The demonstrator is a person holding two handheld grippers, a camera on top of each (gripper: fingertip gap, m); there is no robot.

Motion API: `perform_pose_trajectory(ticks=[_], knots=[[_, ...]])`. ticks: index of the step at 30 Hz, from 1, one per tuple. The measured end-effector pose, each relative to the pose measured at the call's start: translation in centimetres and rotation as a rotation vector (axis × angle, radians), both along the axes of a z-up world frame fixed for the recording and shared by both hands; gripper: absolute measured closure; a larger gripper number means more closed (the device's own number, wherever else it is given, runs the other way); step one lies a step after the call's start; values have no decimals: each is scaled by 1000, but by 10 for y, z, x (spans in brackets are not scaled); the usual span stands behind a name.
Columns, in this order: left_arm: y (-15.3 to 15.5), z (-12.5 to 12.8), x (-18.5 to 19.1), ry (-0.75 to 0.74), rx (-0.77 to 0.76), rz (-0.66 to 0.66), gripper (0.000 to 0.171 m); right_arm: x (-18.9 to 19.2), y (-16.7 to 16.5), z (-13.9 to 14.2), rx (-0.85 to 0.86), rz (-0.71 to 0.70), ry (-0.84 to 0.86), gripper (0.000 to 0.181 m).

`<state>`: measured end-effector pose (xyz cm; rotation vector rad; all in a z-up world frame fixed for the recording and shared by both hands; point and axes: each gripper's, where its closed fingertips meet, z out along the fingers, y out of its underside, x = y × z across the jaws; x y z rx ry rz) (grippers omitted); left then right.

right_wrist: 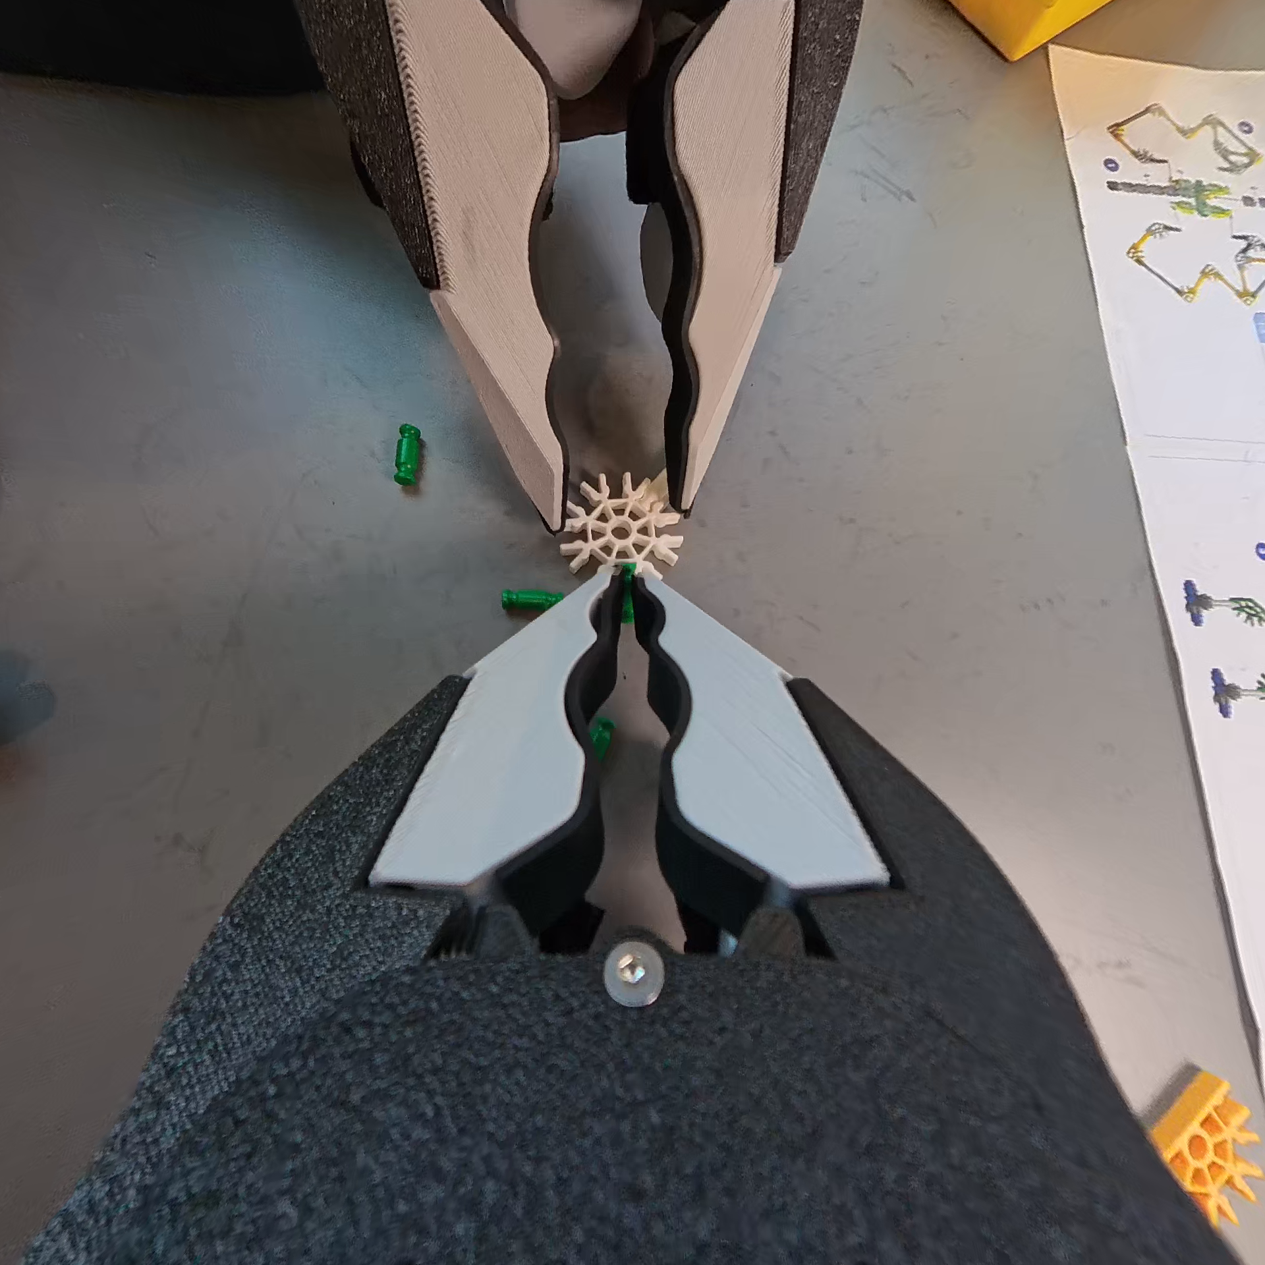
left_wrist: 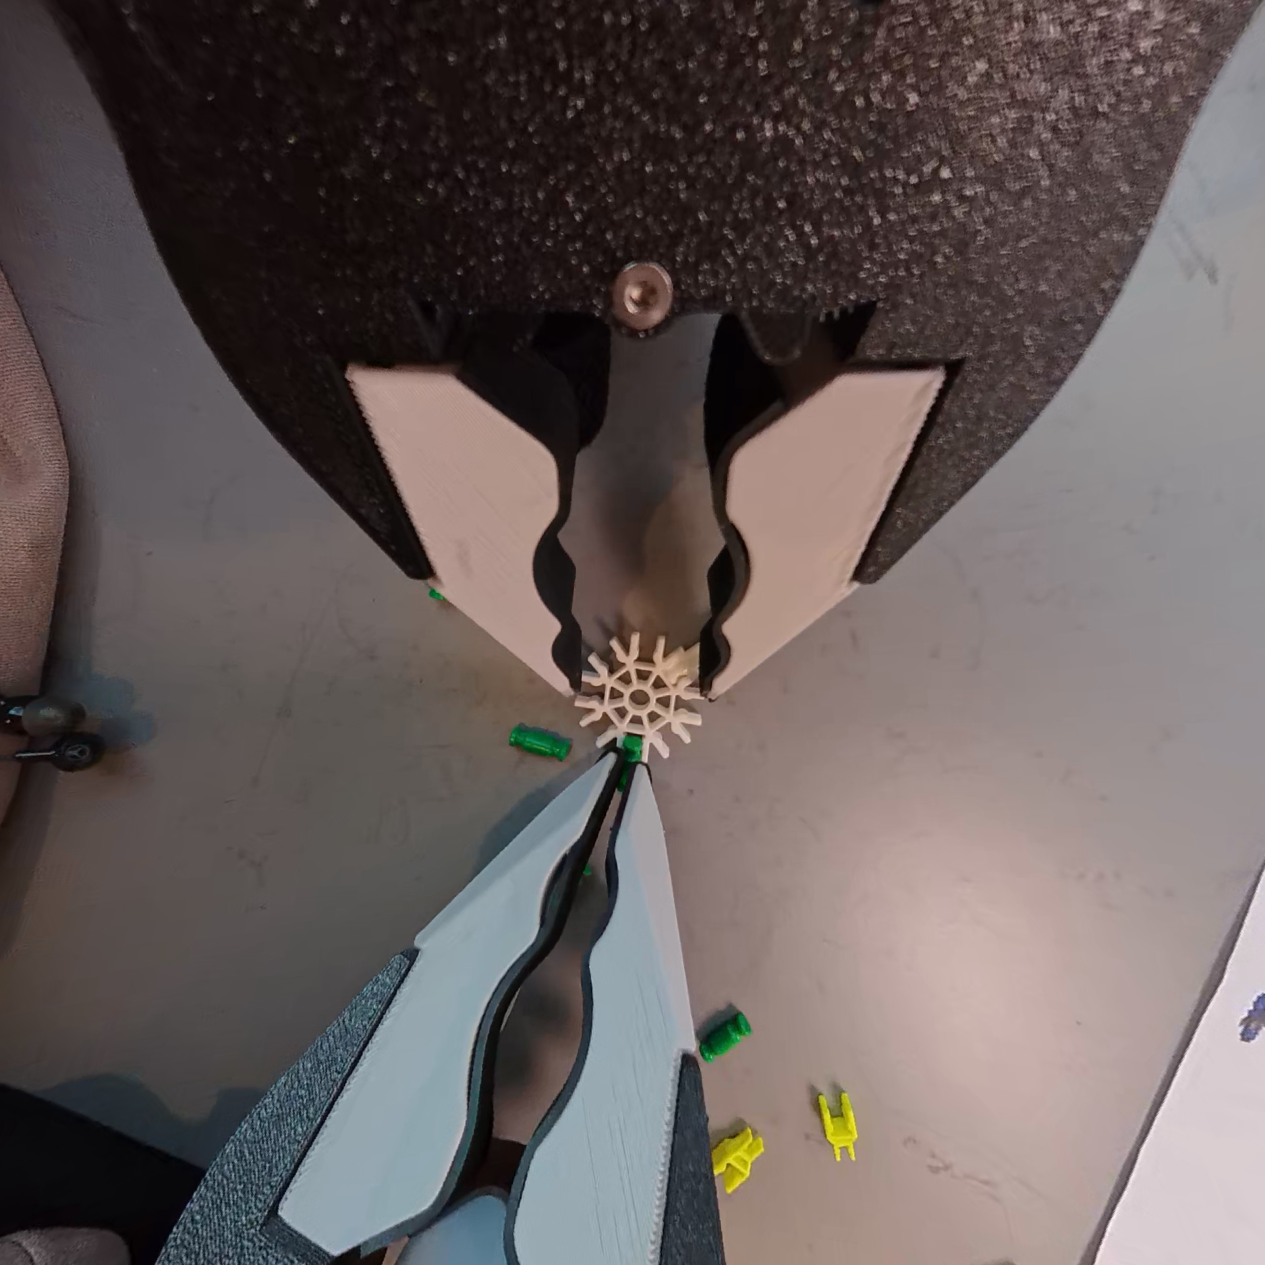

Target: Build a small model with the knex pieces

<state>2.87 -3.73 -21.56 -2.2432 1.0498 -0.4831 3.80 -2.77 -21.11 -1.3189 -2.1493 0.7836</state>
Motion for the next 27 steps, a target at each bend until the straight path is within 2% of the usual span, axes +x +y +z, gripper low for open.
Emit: perform_pose_trajectory(ticks=[8, 17, 23, 25, 27], knots=[[1, 0, 0, -5, -3, 11, 141, -1, -3, 0, -48, -2, -69, 181], [2, -1, 0, -10, 2, 25, 142, -1, -5, -3, 40, 50, -362, 181], [1, -1, -2, -32, 7, 14, 144, -1, -7, -3, -10, 51, -435, 181], [-1, 0, -2, -53, -9, 9, 144, -2, -8, -3, -14, 44, -435, 181], [-6, 1, 0, -103, -51, -12, 134, -2, -9, -3, -3, 36, -439, 181]])
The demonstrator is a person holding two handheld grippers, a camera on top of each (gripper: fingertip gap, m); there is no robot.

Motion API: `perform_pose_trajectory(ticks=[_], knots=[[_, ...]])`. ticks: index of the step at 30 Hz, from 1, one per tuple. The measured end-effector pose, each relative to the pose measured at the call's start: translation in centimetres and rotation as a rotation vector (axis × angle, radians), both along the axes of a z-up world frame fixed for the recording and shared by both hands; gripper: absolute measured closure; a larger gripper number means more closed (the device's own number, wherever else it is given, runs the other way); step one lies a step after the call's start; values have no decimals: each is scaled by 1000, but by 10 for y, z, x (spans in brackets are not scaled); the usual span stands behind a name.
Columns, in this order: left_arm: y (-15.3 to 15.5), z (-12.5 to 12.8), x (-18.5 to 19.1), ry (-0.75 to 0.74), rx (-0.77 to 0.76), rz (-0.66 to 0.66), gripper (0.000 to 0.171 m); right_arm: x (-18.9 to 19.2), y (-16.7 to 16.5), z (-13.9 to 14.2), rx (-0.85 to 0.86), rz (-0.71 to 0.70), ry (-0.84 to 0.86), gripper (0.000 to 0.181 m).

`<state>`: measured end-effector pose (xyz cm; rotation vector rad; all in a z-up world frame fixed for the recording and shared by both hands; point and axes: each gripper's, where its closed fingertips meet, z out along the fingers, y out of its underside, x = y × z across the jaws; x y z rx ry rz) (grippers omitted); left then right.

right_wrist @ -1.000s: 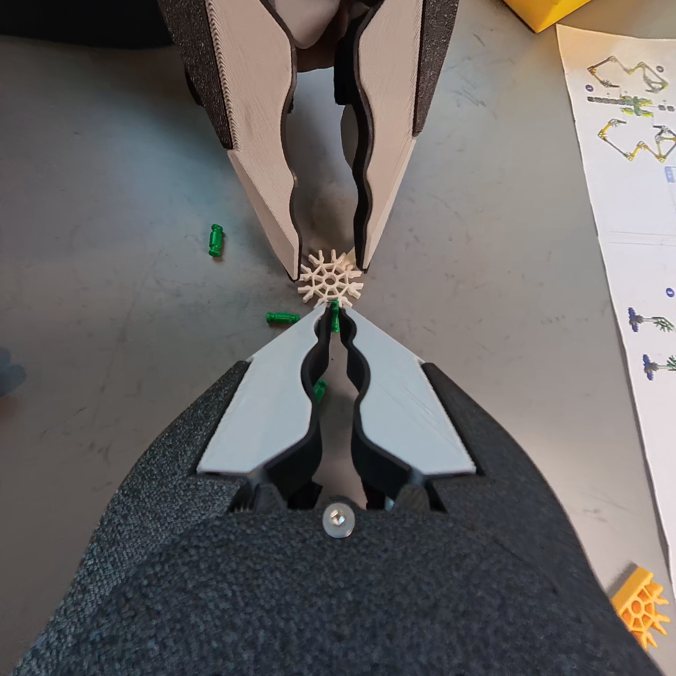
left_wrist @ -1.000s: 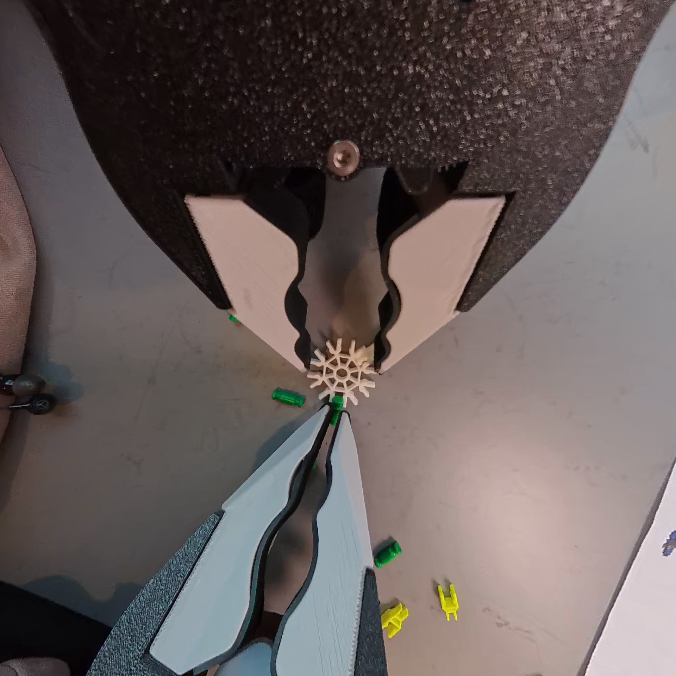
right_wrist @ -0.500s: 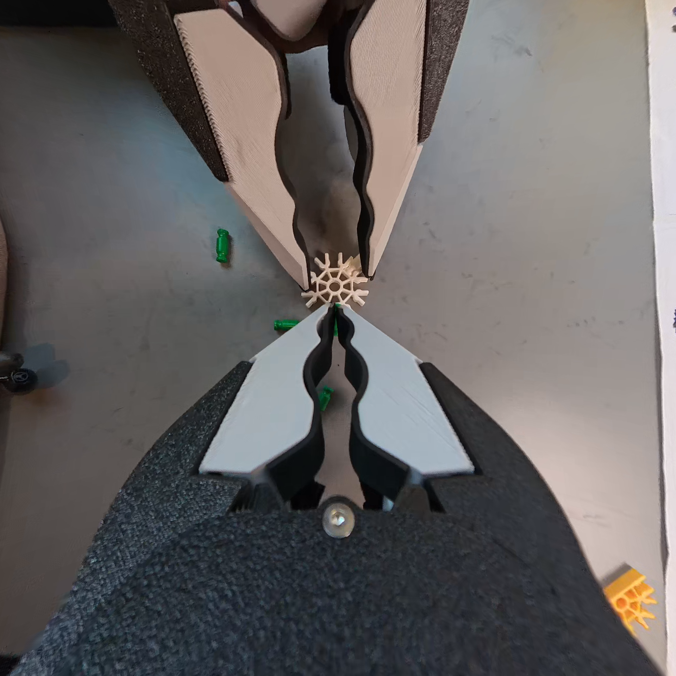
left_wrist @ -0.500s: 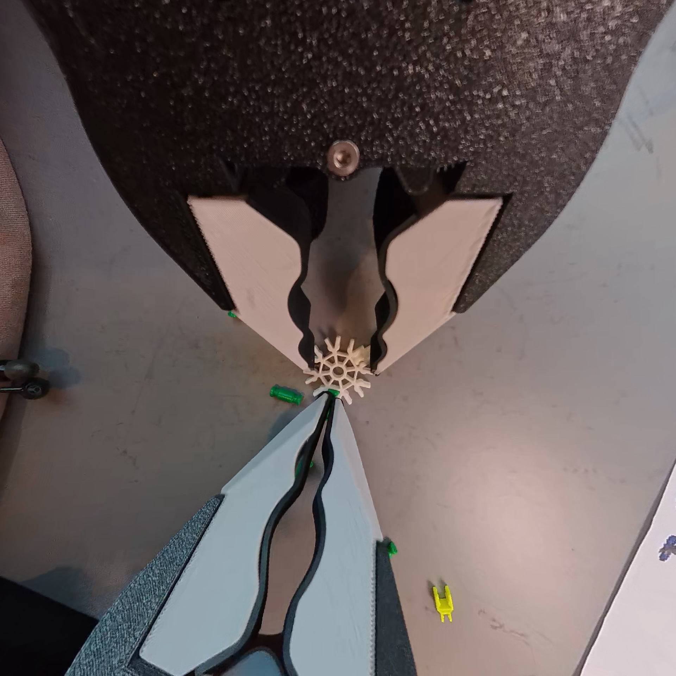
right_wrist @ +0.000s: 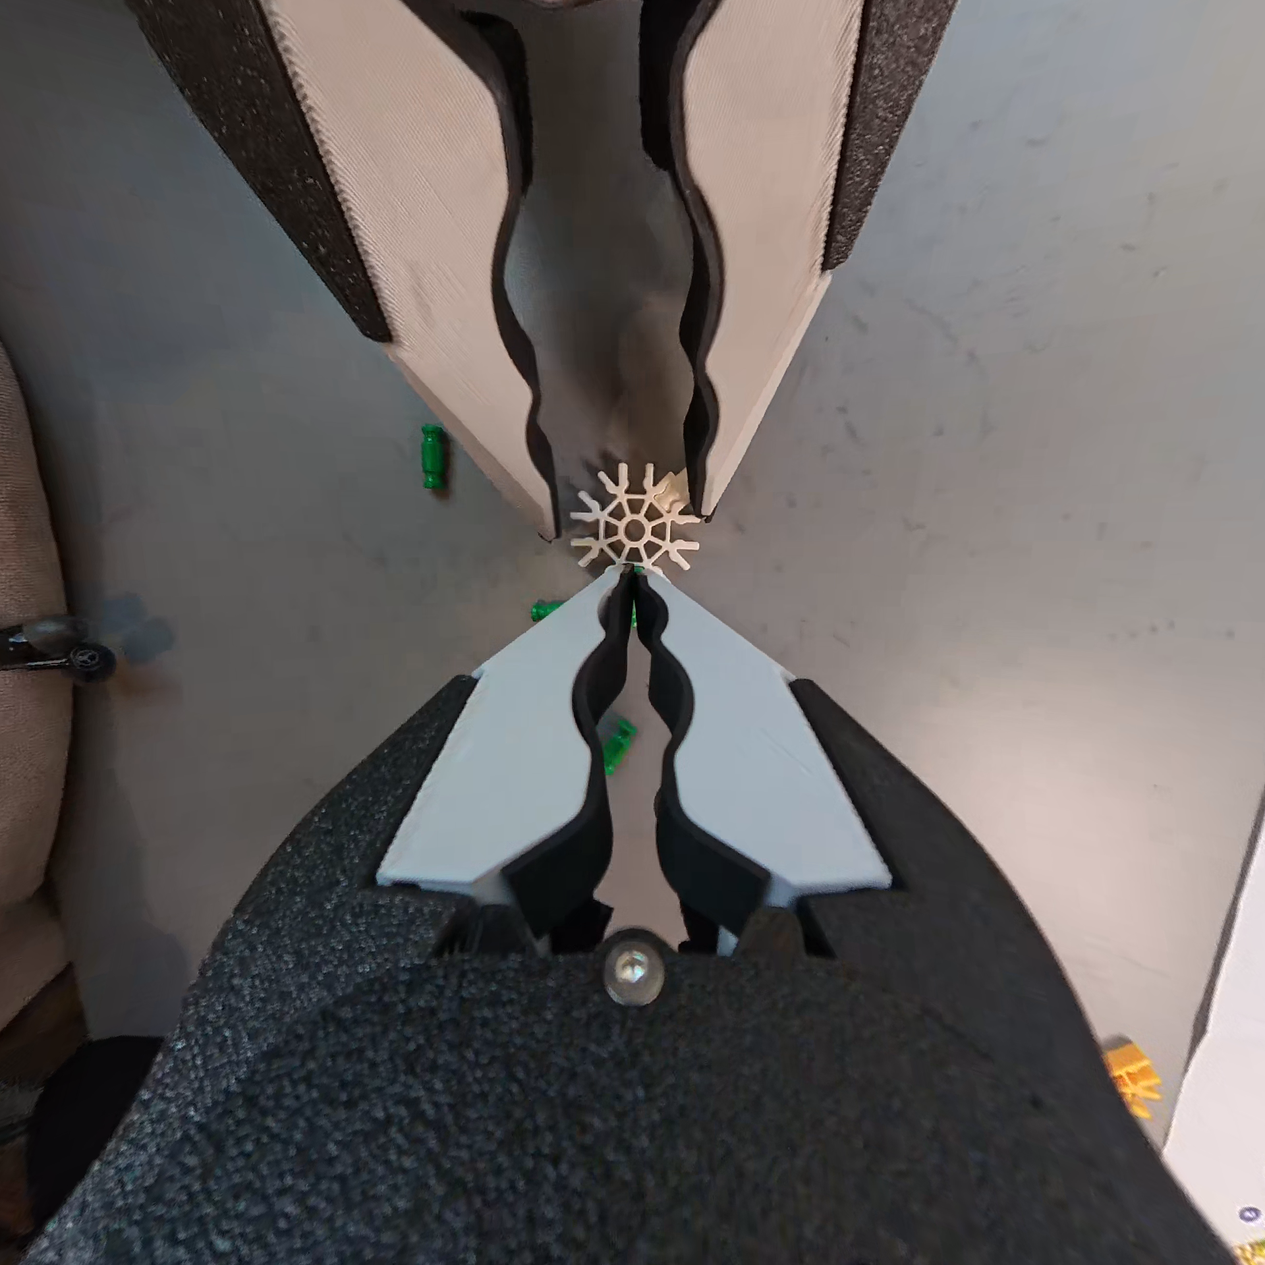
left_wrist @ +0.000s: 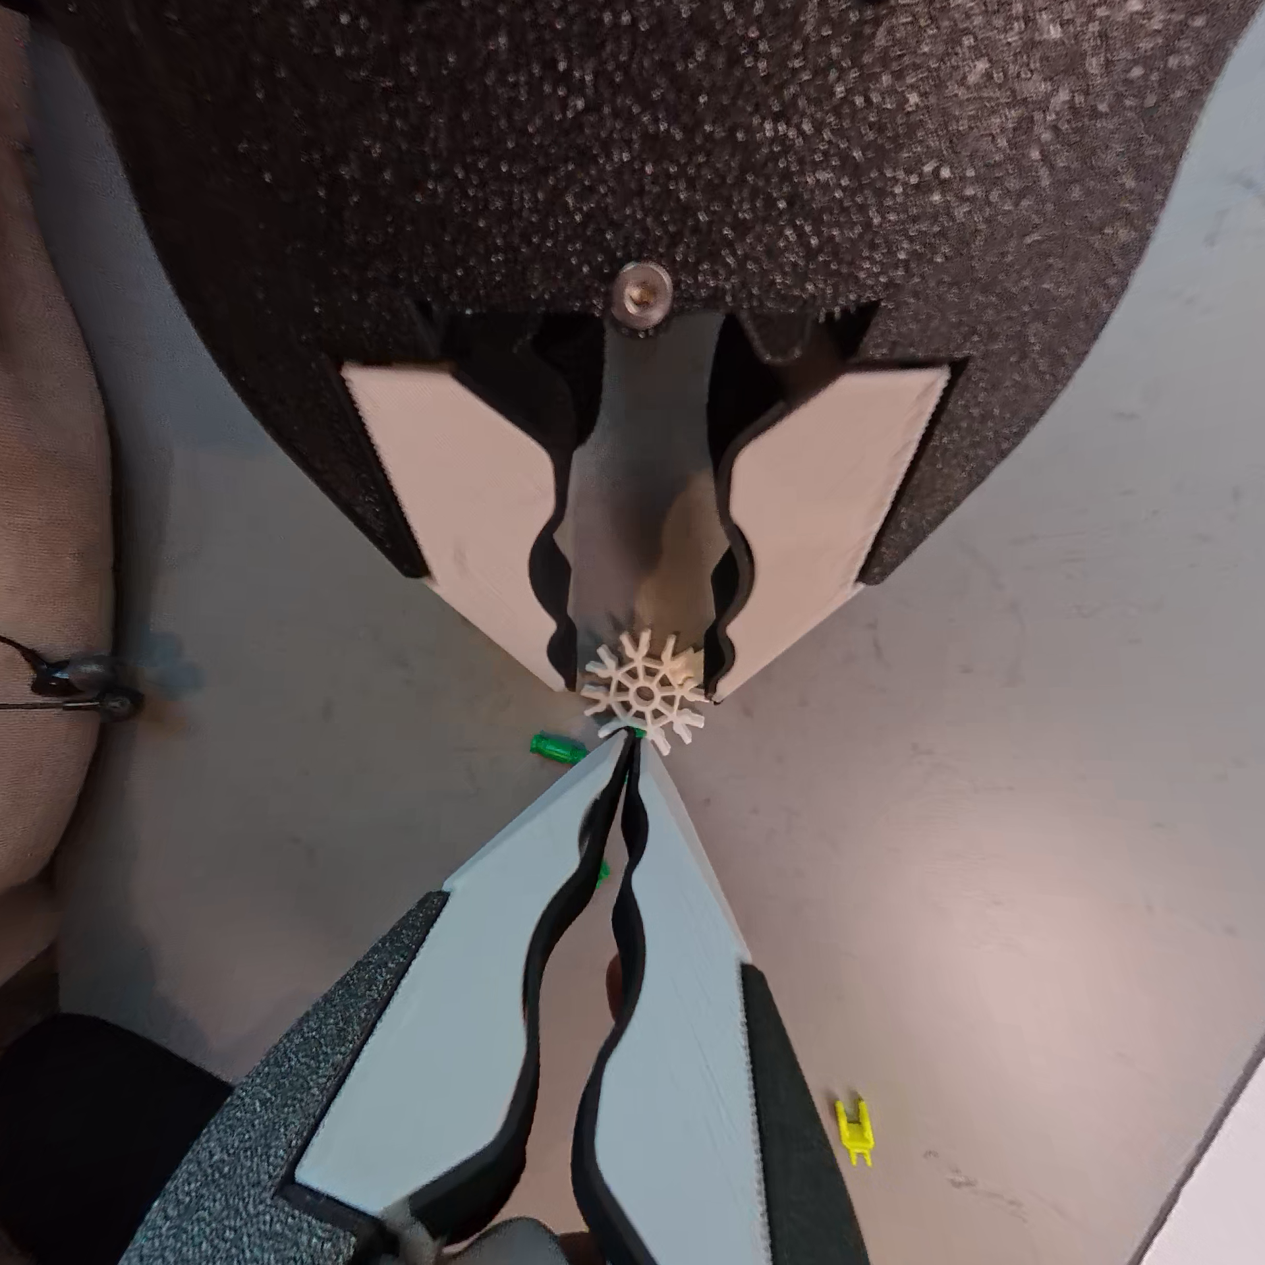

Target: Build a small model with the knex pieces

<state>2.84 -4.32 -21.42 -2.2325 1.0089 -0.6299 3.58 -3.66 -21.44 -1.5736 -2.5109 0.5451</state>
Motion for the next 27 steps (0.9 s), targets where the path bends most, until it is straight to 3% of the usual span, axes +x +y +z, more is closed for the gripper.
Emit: perform_pose_trajectory(ticks=[5, 18, 24, 27], knots=[[-6, 2, -3, -77, -53, -32, 132, -2, -3, 0, -5, 3, -14, 181], [-7, -3, -10, -31, 23, -50, 139, -5, -5, -2, 80, 48, -65, 181], [-7, -3, -11, -36, 23, -33, 140, -7, -4, 0, 28, -42, 96, 181], [-7, -3, -11, -43, 19, -29, 140, -10, 4, 14, -56, -143, 266, 173]])
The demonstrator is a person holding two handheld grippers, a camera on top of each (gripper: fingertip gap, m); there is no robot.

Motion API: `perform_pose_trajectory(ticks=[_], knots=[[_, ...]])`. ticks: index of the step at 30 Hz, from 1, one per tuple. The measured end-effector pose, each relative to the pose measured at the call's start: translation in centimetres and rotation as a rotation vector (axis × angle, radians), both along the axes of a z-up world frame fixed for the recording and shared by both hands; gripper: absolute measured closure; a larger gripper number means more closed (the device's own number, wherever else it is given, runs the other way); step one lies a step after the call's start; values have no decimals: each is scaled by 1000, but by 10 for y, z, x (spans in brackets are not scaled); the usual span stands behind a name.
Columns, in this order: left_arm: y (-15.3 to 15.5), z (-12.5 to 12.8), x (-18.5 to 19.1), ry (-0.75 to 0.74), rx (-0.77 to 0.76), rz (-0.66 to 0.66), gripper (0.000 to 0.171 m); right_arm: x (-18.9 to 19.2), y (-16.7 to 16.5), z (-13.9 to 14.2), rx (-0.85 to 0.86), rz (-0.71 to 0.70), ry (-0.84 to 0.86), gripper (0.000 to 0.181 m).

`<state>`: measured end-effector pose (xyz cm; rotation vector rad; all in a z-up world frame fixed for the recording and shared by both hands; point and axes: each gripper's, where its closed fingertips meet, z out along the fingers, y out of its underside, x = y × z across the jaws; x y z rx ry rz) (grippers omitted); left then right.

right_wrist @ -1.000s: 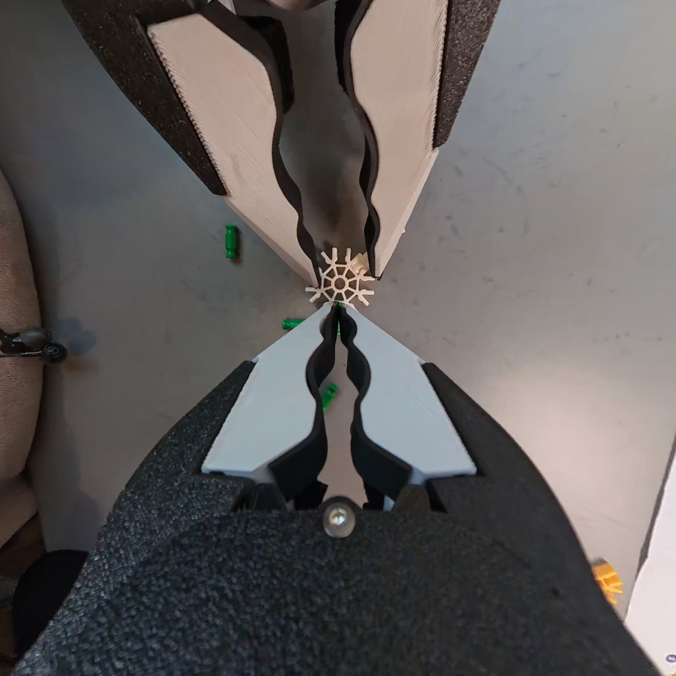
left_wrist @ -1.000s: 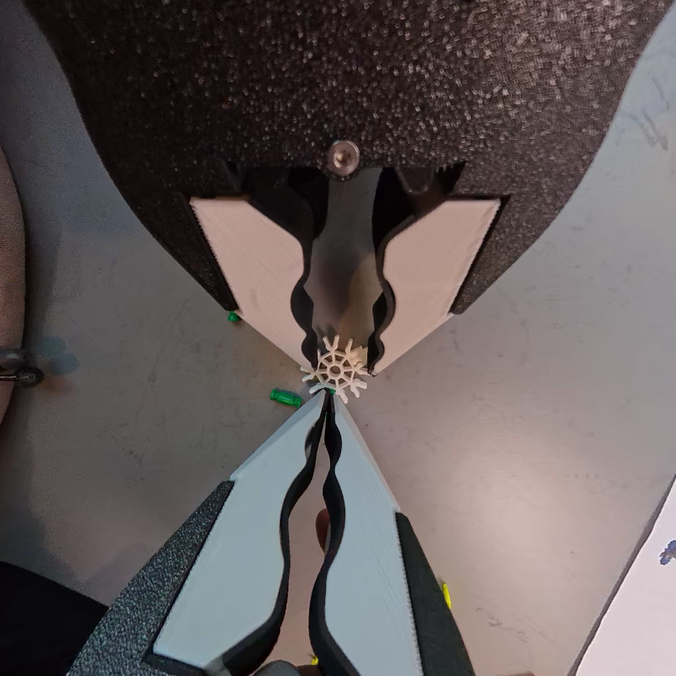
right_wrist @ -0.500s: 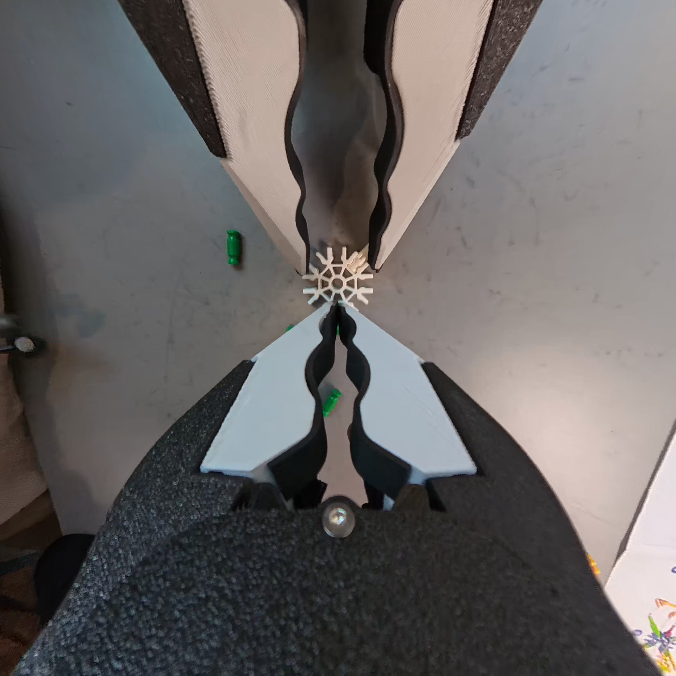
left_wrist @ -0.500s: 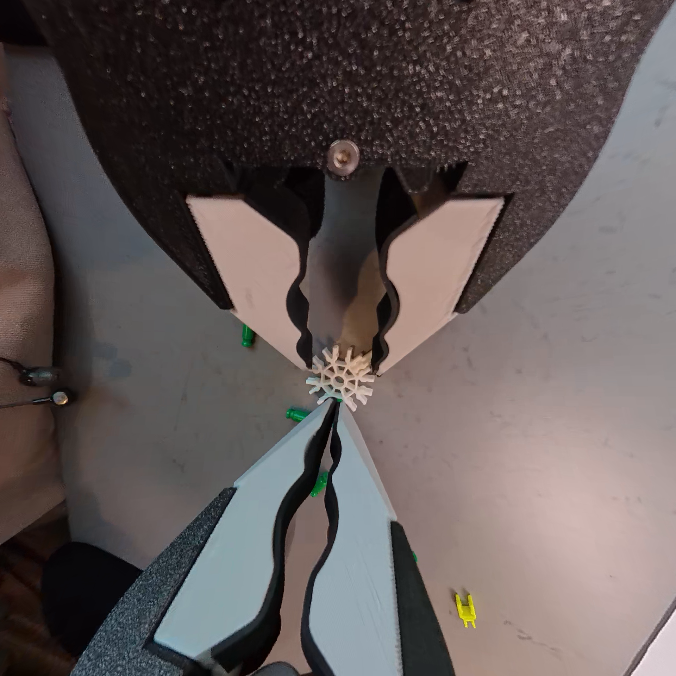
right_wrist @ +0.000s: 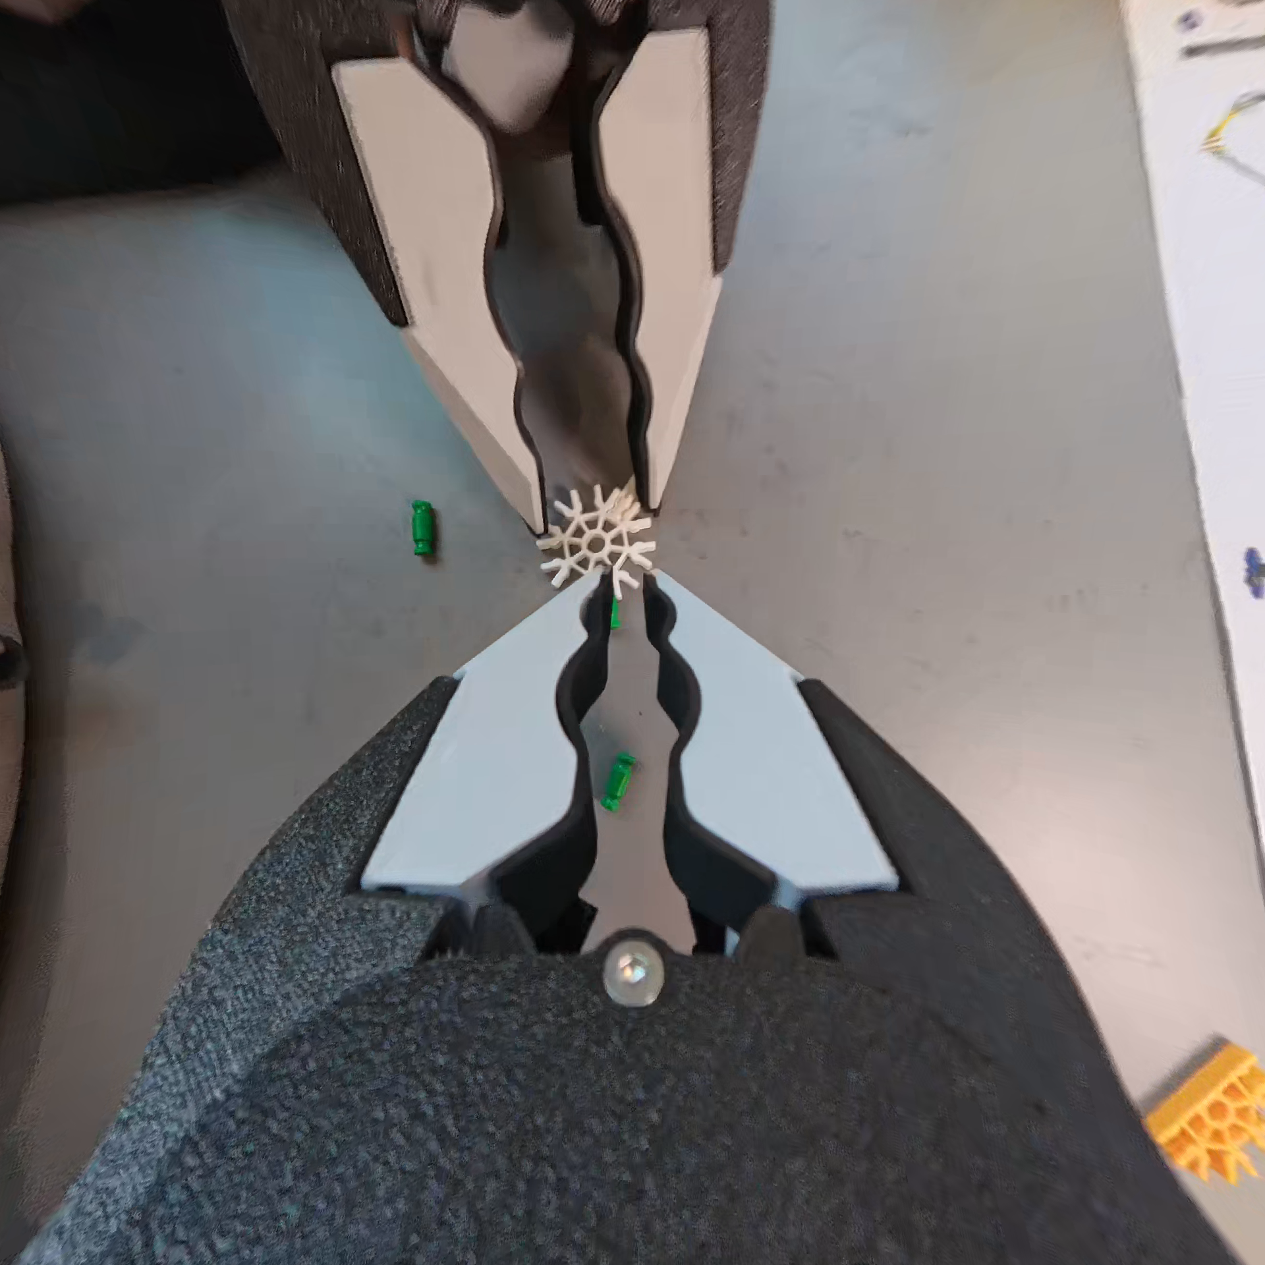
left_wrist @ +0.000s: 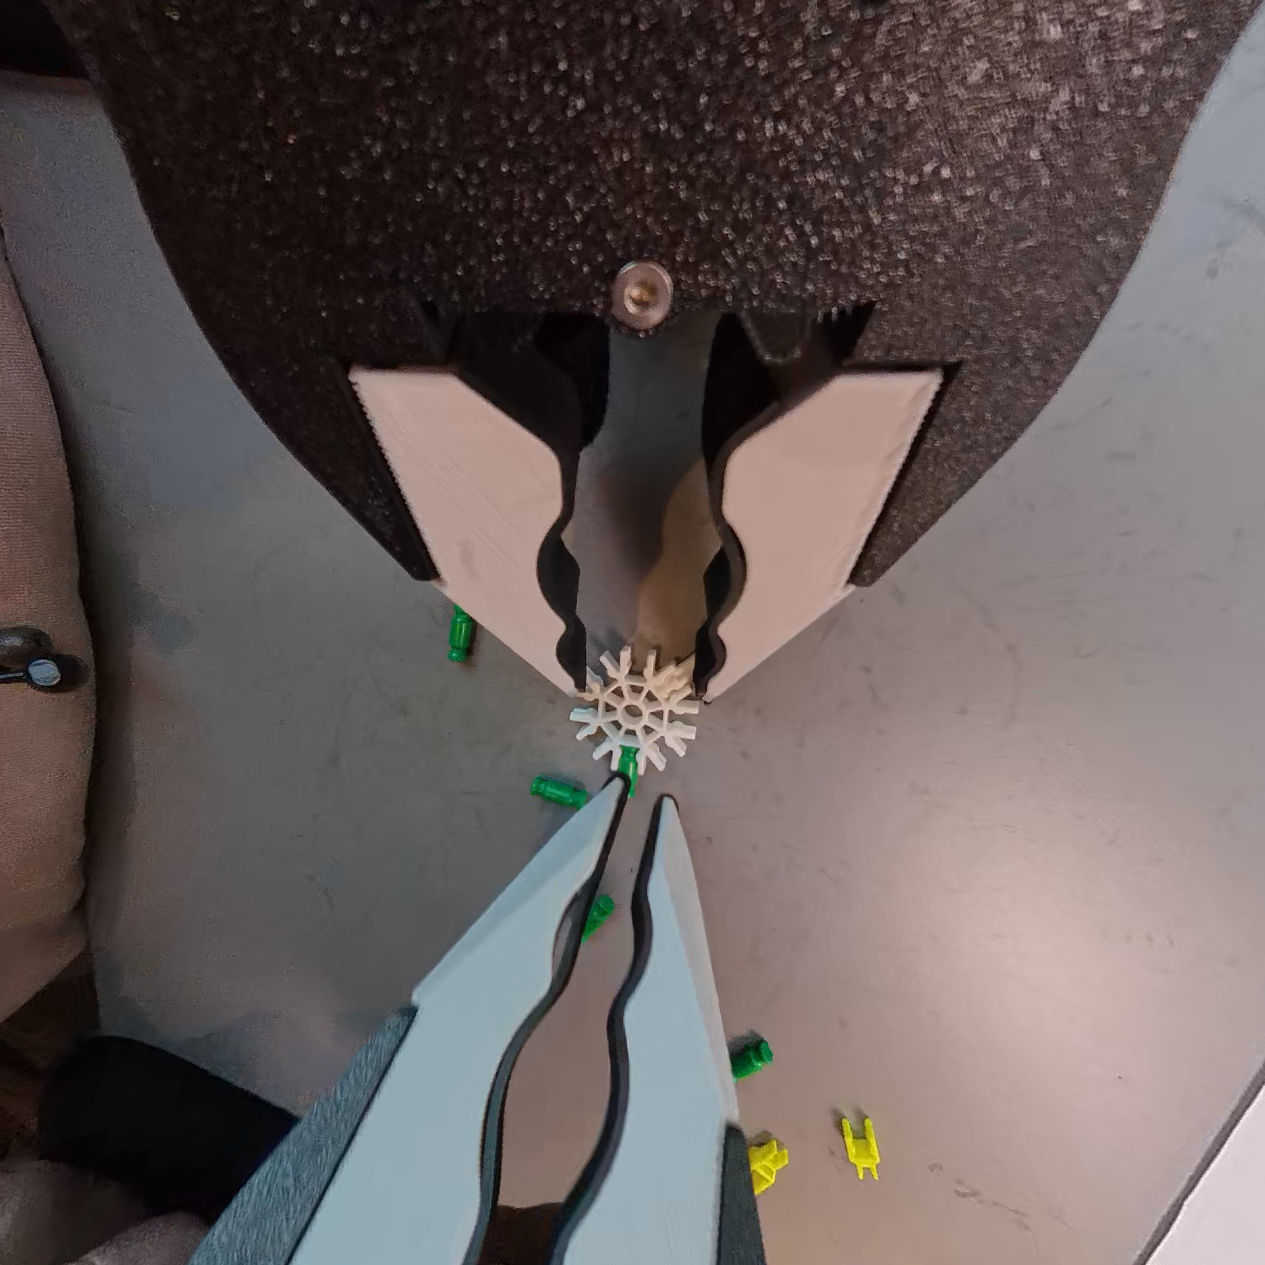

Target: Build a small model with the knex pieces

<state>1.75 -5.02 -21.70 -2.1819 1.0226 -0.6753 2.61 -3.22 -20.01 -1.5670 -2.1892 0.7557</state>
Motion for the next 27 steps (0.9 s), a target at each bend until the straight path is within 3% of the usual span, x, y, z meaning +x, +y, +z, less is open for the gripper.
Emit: perform_pose_trajectory(ticks=[5, 9, 12, 16, 20, 22, 24, 27], knots=[[3, 9, -4, -52, 5, 18, 132, 9, 46, 36, -33, -186, 338, 160], [21, 40, -14, -225, 49, 122, 124, 20, 77, 56, 12, -288, 507, 155], [45, 70, -42, -273, 165, 259, 118, 24, 94, 71, 68, -344, 586, 150], [80, 121, -114, -195, 301, 444, 112, 31, 107, 82, 117, -390, 636, 146], [131, 154, -236, 55, 307, 640, 109, 34, 109, 86, 87, -404, 658, 147], [155, 153, -287, 68, 179, 717, 106, 33, 107, 85, 79, -401, 658, 149], [176, 136, -330, 114, 60, 776, 102, 30, 103, 81, 76, -390, 651, 150], [202, 109, -354, 153, -25, 765, 101, 24, 94, 72, 81, -357, 632, 151]])
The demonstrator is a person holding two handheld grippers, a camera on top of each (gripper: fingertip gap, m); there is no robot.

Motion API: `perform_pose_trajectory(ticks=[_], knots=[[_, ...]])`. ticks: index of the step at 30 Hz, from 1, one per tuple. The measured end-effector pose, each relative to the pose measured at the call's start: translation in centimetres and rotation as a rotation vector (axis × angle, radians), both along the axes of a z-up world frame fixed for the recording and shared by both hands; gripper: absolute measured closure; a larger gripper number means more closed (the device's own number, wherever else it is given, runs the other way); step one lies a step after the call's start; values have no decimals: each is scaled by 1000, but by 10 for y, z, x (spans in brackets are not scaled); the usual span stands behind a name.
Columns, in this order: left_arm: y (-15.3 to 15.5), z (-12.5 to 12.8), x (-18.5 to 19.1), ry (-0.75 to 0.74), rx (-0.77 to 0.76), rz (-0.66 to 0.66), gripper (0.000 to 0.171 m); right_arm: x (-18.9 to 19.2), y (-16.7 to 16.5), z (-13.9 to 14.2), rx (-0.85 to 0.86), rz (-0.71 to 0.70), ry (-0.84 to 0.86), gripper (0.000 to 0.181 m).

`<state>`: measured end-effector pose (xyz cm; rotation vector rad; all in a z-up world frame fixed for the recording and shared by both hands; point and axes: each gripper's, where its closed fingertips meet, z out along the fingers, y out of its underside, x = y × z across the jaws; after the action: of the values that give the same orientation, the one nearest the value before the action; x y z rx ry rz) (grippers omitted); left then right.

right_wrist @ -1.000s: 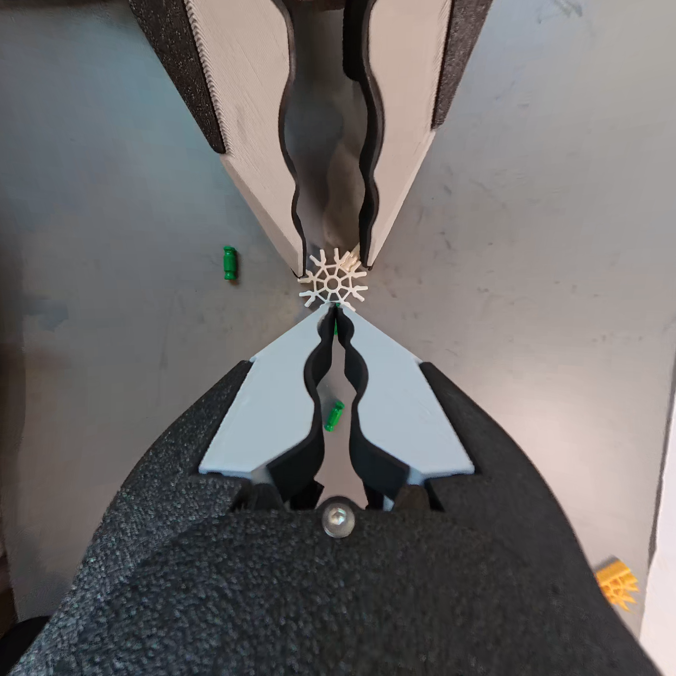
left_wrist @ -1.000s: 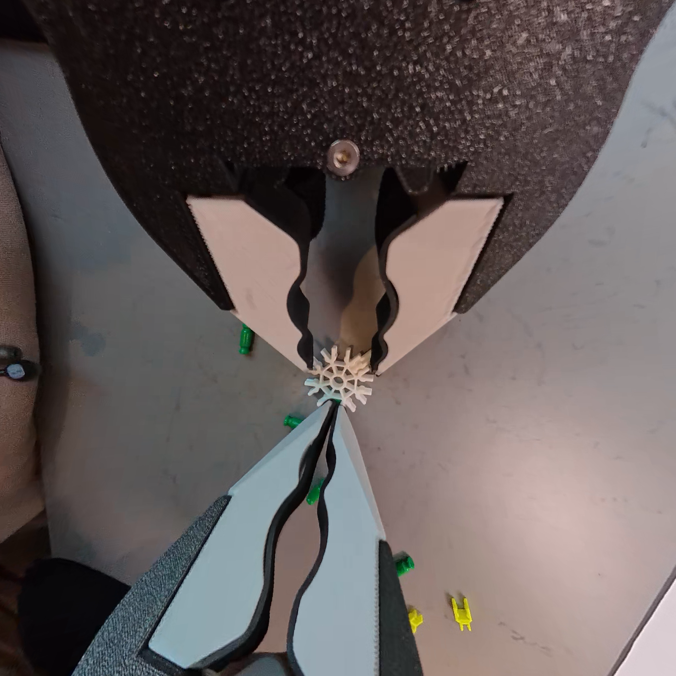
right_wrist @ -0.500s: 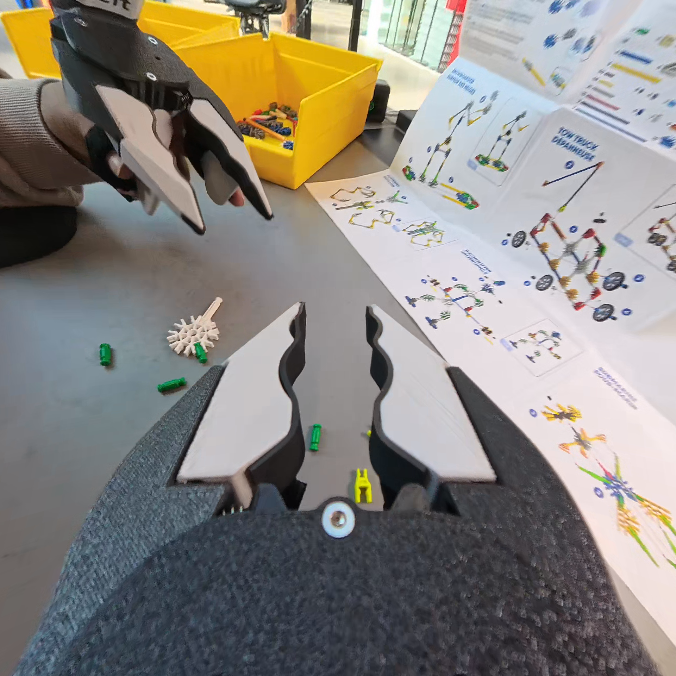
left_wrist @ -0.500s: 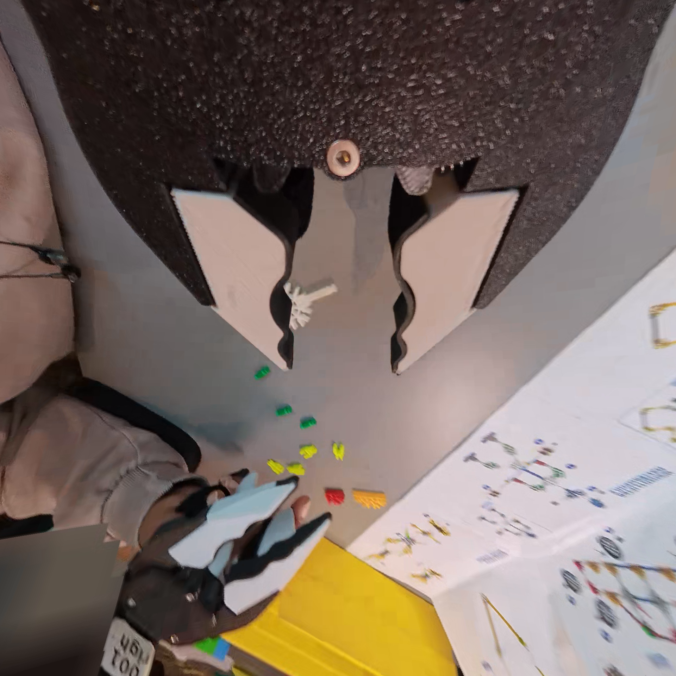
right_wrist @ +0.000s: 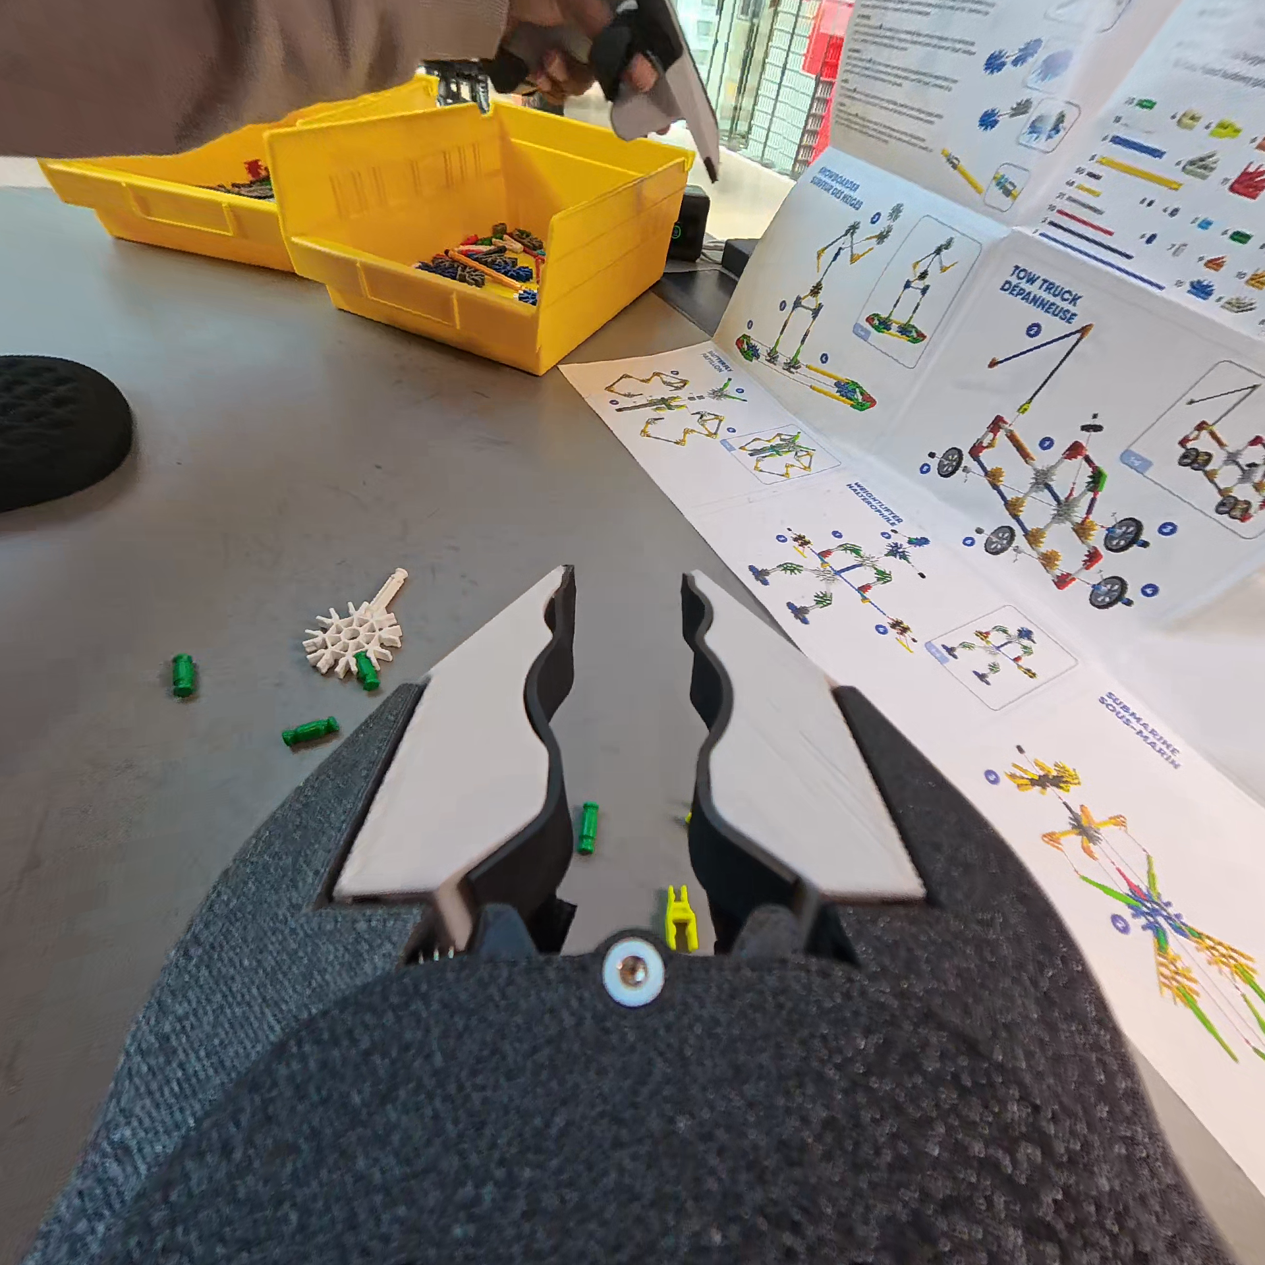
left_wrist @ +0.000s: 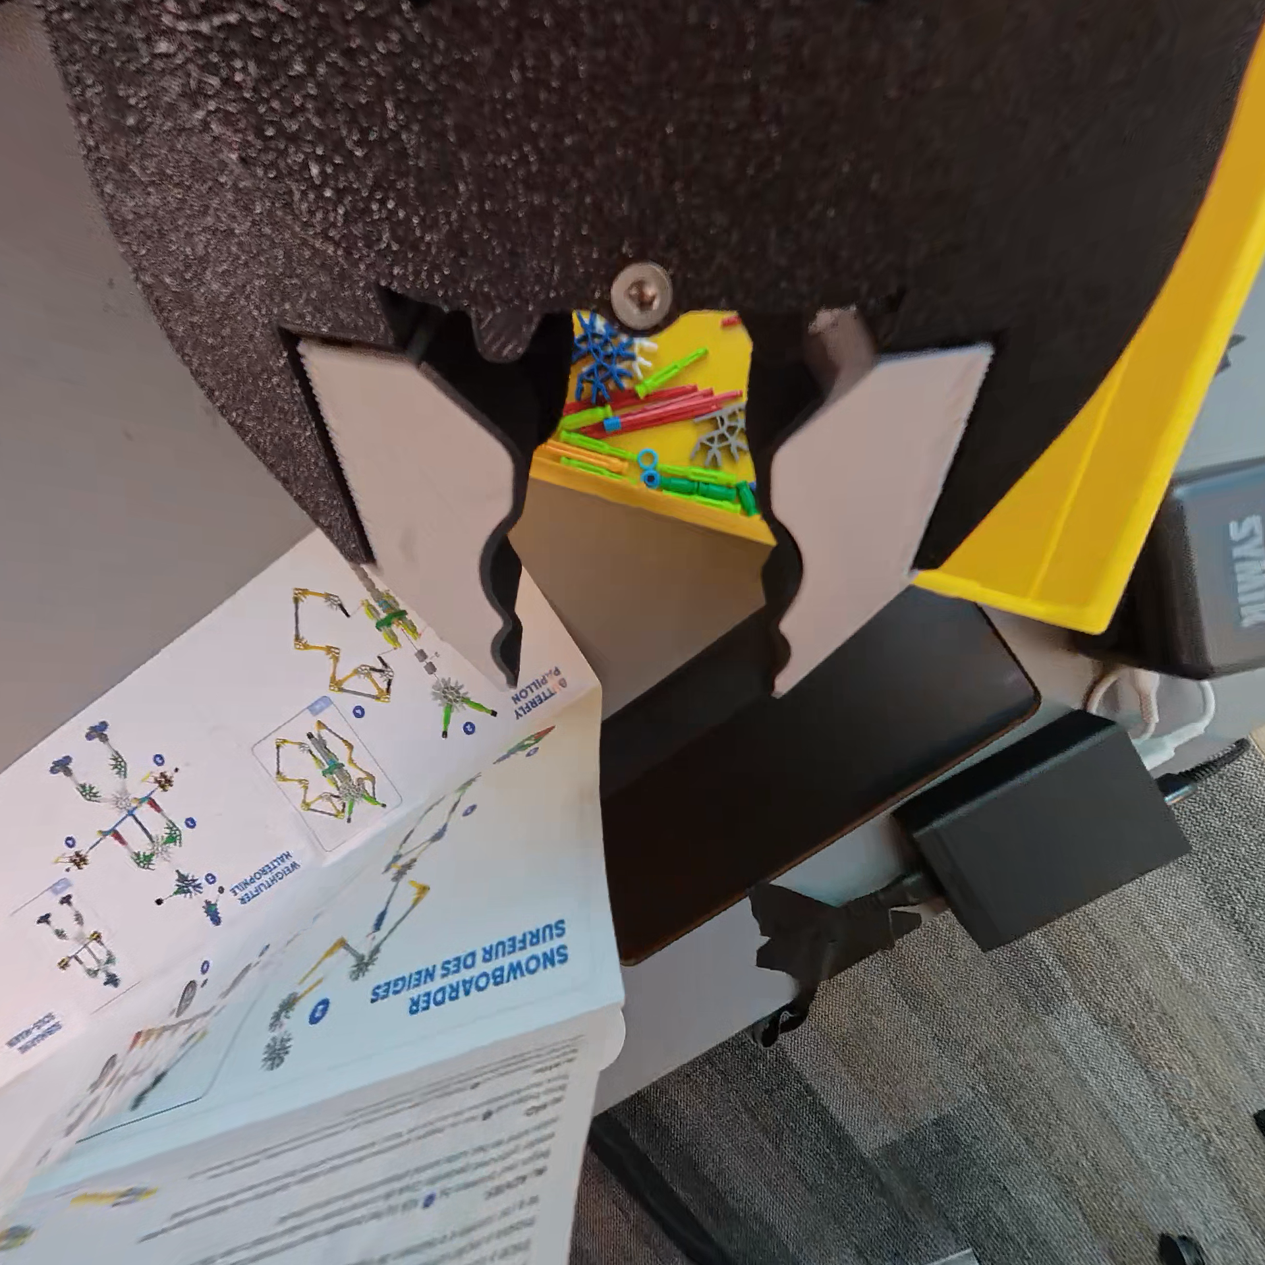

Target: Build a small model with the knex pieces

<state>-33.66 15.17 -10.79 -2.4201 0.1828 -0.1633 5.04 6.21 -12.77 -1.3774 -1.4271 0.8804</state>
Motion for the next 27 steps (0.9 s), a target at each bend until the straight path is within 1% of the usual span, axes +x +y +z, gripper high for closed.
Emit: perform_pose_trajectory(ticks=[3, 5, 7, 8, 10, 11, 12, 15, 18, 20, 23, 27], knots=[[27, -9, 0, -2, 19, -46, 102, -11, -13, -8, -33, 54, -24, 151], [40, -10, 7, -57, 29, -89, 104, -26, -23, -14, -71, 95, -44, 147], [46, -15, 13, -99, 14, -129, 119, -43, -34, -19, -57, 145, -72, 143], [49, -17, 13, -102, 4, -136, 130, -52, -39, -22, -37, 171, -90, 142], [47, -21, 22, -145, -20, -193, 151, -68, -47, -26, 0, 218, -114, 141], [46, -23, 21, -137, -31, -202, 166, -75, -49, -28, 13, 235, -118, 141], [45, -25, 19, -120, -37, -204, 171, -79, -51, -29, 19, 247, -121, 141], [39, -25, 16, -93, -68, -208, 171, -82, -48, -30, 1, 251, -123, 142], [30, -26, 0, -43, -98, -187, 171, -77, -42, -20, -33, 227, -77, 144], [27, -28, -19, 26, -121, -137, 171, -71, -37, -14, -32, 208, -59, 144], [29, -22, -45, 107, -114, -48, 171, -62, -29, -6, -28, 182, -36, 145], [31, -21, -77, 200, -140, 66, 171, -54, -22, -6, -41, 159, -26, 145]])
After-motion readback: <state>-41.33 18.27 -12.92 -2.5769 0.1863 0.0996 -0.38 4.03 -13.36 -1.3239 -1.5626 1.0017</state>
